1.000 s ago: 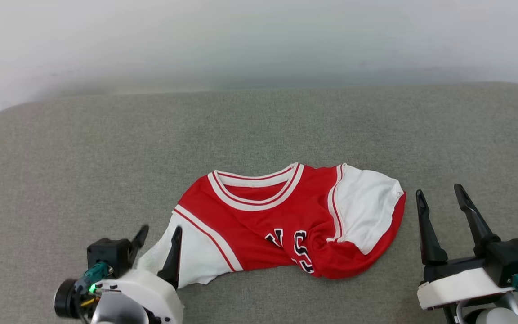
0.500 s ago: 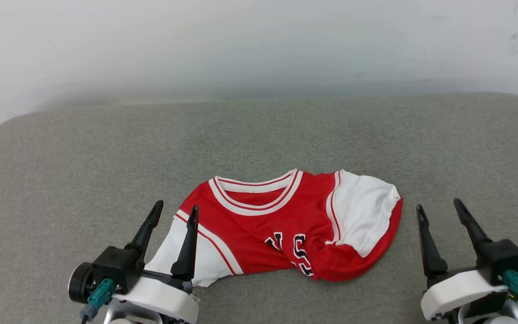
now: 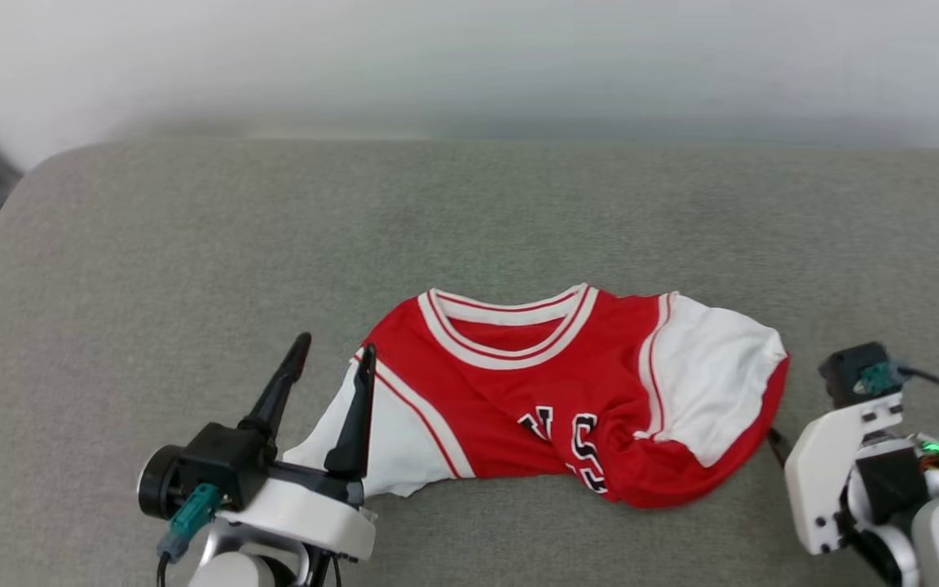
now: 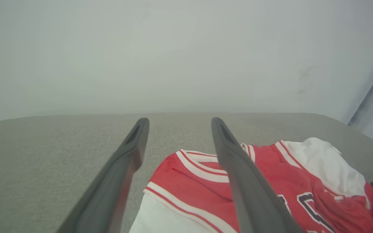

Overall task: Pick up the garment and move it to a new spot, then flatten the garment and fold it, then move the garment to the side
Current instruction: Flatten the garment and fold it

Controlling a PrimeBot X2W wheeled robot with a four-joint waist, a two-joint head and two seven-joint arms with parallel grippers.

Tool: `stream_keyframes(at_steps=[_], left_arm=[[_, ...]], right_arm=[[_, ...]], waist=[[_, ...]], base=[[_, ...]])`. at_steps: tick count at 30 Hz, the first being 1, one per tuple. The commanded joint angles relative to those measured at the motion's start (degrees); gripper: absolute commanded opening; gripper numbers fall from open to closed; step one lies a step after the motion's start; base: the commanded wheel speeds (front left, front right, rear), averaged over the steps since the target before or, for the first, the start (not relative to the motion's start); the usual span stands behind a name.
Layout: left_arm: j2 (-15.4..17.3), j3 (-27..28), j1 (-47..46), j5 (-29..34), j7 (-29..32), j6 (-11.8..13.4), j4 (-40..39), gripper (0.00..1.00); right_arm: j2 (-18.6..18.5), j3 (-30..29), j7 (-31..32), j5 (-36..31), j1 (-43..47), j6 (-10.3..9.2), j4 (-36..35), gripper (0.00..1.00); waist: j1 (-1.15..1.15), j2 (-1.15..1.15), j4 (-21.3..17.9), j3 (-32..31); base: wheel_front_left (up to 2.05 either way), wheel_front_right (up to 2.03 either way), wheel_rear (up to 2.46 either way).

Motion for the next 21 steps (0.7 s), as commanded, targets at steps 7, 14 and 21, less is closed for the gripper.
stream_keyframes(at_steps=[7,14,21], left_arm=[[-2.05,1.85,-2.03,1.96,-0.14,-1.95,0.82,1.00],[-3.90,3.83,-3.65,3.41,-0.14,-3.96,1.75,1.00],[-5.08,5.40,-4.02,4.34,-0.14,-5.13,2.65,1.00]], right_arm=[[-5.05,0.54,7.28,4.61,-5.21,-0.03,1.58,1.00],[-7.76,4.11,7.25,5.34,-8.19,-0.03,8.45,1.00],[-7.02,5.90,6.66,6.48,-6.42,-0.02,14.75,0.00]], waist=[[0.00,0.00,4.94,4.28],[0.00,0.00,8.06,7.33],[0.00,0.00,8.84,7.67]], base=[[0.00,0.00,0.00],[0.00,0.00,0.00],[0.00,0.00,0.00]])
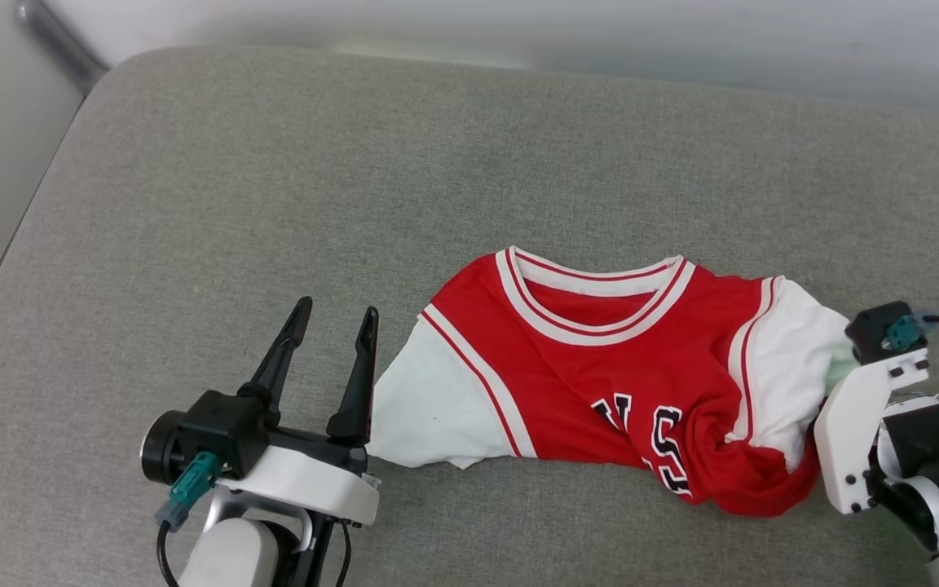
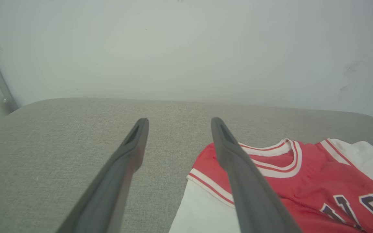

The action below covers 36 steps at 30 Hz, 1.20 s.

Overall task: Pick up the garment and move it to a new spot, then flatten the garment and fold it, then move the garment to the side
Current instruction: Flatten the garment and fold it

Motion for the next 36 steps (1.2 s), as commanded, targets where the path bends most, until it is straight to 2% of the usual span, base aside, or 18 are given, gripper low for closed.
stream_keyframes(at_steps=[1,5,9,14,15,21,22,23,29,36], left_arm=[[-0.29,0.62,0.06,0.43,-0.14,-0.25,0.36,1.00],[-0.59,1.31,0.91,0.90,-0.15,-0.63,1.22,1.00],[-0.70,2.10,2.01,0.94,-0.15,-1.12,1.73,1.00],[-1.15,2.71,3.33,1.18,-0.15,-1.53,1.86,1.00],[-1.40,2.97,3.97,1.35,-0.15,-1.78,1.93,1.00],[-1.86,3.85,5.00,1.39,-0.15,-2.09,2.08,1.00],[-1.94,3.85,5.13,1.48,-0.15,-2.14,2.21,1.00],[-1.98,3.90,5.24,1.54,-0.15,-2.25,2.33,1.00],[-2.26,4.18,5.17,1.88,-0.15,-2.56,2.63,1.00],[-2.70,4.05,4.78,2.04,-0.15,-2.91,2.73,1.00]], right_arm=[[1.00,0.85,0.20,0.37,2.48,-0.01,3.50,0.00],[-0.66,-0.36,-0.46,0.18,4.11,-0.06,3.80,0.00],[-1.12,-1.33,0.47,1.94,6.48,-0.04,1.03,0.00],[-1.81,-3.92,3.29,3.79,11.84,-0.04,-5.82,0.00],[-1.00,-6.19,5.52,5.22,16.55,-0.03,-11.02,0.00],[1.13,-7.68,7.13,6.14,24.52,-0.02,-17.45,0.00],[1.16,-7.95,6.58,5.45,24.80,-0.02,-18.02,0.38],[1.46,-8.09,6.16,5.14,24.97,-0.02,-18.43,1.00],[-0.09,-7.05,7.55,6.54,23.00,-0.01,-23.30,1.00],[-4.85,-8.74,13.10,9.20,19.59,-0.01,-33.86,1.00]], waist=[[0.00,0.00,-0.21,-0.52],[0.00,0.00,-1.35,-2.37],[0.00,0.00,-3.06,-4.84],[0.00,0.00,-5.17,-7.26],[0.00,0.00,-5.96,-8.12],[0.00,0.00,-6.98,-8.76],[0.00,0.00,-7.04,-8.81],[0.00,0.00,-7.10,-8.89],[0.00,0.00,-7.17,-9.31],[0.00,0.00,-5.80,-8.73]], base=[[0.00,0.00,0.00],[0.00,0.00,0.00],[0.00,0.00,0.00],[0.00,0.00,0.00],[0.00,0.00,0.00],[0.00,0.00,0.00],[0.00,0.00,0.00],[0.00,0.00,0.00],[0.00,0.00,0.00],[0.00,0.00,0.00]])
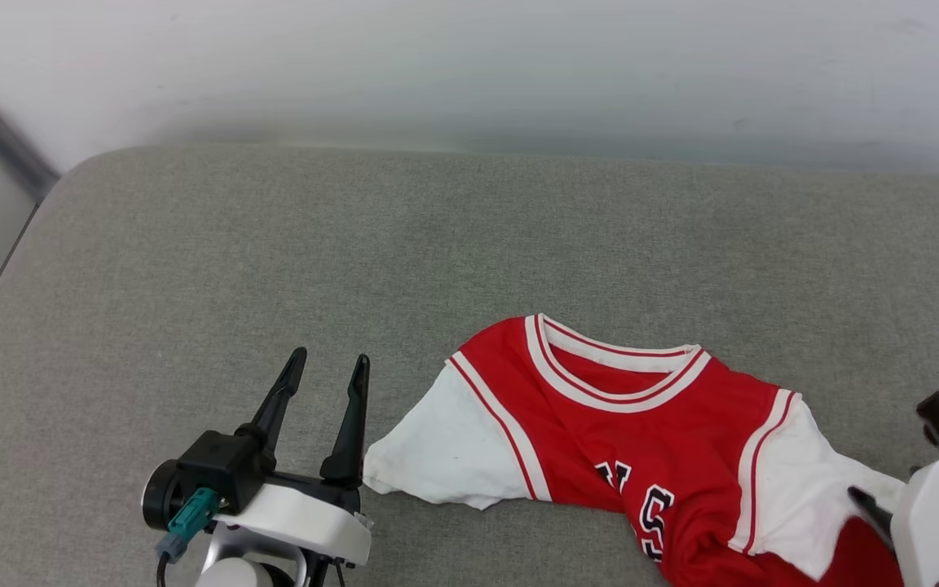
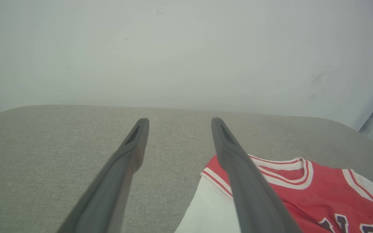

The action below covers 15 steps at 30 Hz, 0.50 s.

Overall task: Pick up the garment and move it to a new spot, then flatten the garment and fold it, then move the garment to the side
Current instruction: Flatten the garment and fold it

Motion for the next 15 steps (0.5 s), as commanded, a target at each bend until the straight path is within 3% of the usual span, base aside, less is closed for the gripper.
stream_keyframes(at_steps=[1,7,15], left_arm=[[-0.23,0.14,-0.12,0.29,-0.15,-0.22,0.01,1.00],[-0.50,0.32,-0.97,0.45,-0.15,-0.39,-0.36,1.00],[-0.88,-0.72,-3.13,0.96,-0.15,-0.91,-0.44,1.00]], right_arm=[[-1.16,-1.42,1.71,0.61,-2.20,-0.03,-2.41,1.00],[-2.23,-3.71,5.06,1.01,-7.37,-0.03,-3.16,1.00],[-2.15,-0.49,7.99,2.59,-16.48,-0.03,10.62,1.00]], waist=[[0.00,0.00,0.80,0.67],[0.00,0.00,2.26,2.39],[0.00,0.00,5.35,6.47]], base=[[0.00,0.00,0.00],[0.00,0.00,0.00],[0.00,0.00,0.00]])
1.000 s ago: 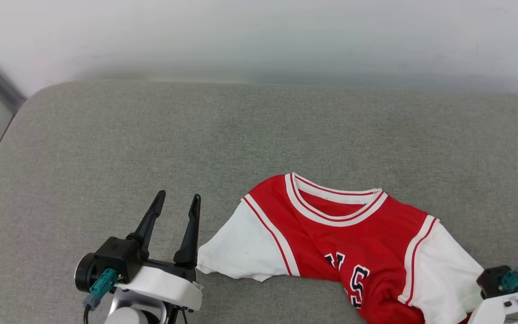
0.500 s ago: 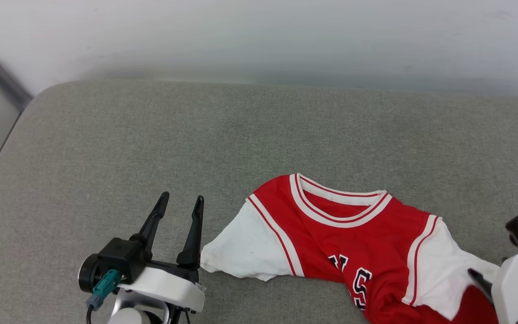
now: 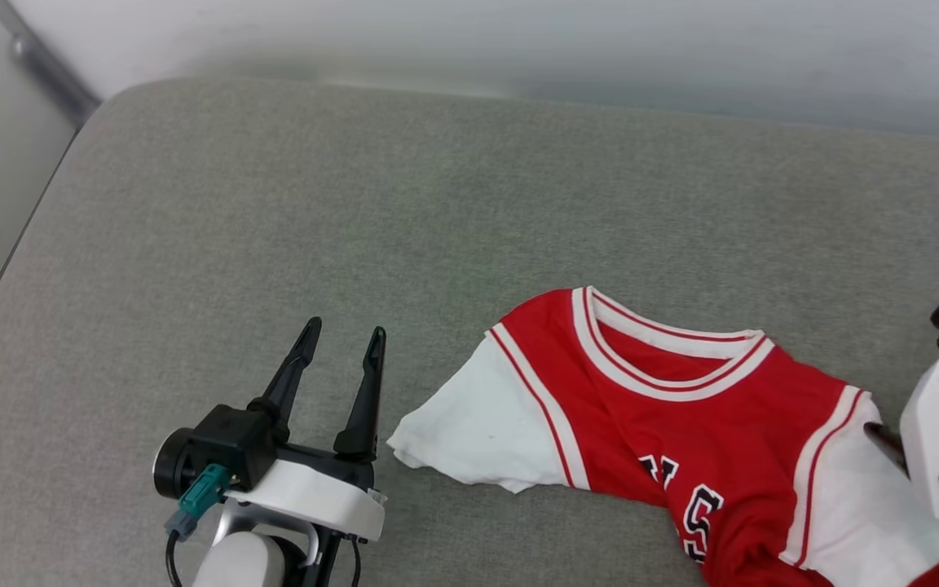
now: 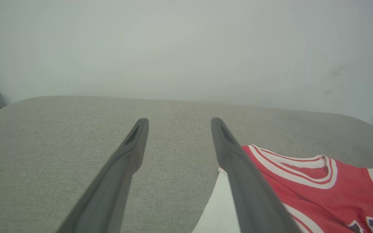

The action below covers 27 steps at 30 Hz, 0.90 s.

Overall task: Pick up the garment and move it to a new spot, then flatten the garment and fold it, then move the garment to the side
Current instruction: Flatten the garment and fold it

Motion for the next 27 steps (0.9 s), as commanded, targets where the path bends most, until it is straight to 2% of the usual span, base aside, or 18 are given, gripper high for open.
stream_keyframes(at_steps=[1,13,14,15,21,27], left_arm=[[-0.02,-0.05,-0.63,0.26,-0.15,-0.13,-0.08,1.00],[-0.82,-0.65,-2.09,0.41,-0.15,-0.60,-0.46,1.00],[-0.85,-0.60,-2.12,0.44,-0.15,-0.64,-0.40,1.00],[-0.88,-0.59,-2.19,0.45,-0.15,-0.70,-0.36,1.00],[-1.06,-0.80,-2.60,0.63,-0.15,-0.92,0.24,1.00],[-1.30,-0.80,-3.01,0.64,-0.15,-0.96,0.56,1.00]], right_arm=[[0.15,0.73,0.19,0.35,-1.21,-0.02,1.99,1.00],[0.60,7.01,-3.20,-0.38,-2.49,-0.02,18.40,1.00],[0.56,7.22,-3.63,-0.38,-2.75,-0.02,19.31,0.30],[0.43,7.22,-4.68,-0.75,-3.10,-0.04,19.97,0.00],[-2.60,8.19,-10.59,-2.83,-7.02,-0.06,22.20,0.00],[-7.79,10.38,-17.24,-7.57,-14.99,-0.04,24.13,0.00]], waist=[[0.00,0.00,1.50,1.50],[0.00,0.00,5.13,5.13],[0.00,0.00,5.22,5.30],[0.00,0.00,5.30,5.44],[0.00,0.00,5.68,5.42],[0.00,0.00,5.66,5.04]], base=[[0.00,0.00,0.00],[0.00,0.00,0.00],[0.00,0.00,0.00],[0.00,0.00,0.00],[0.00,0.00,0.00],[0.00,0.00,0.00]])
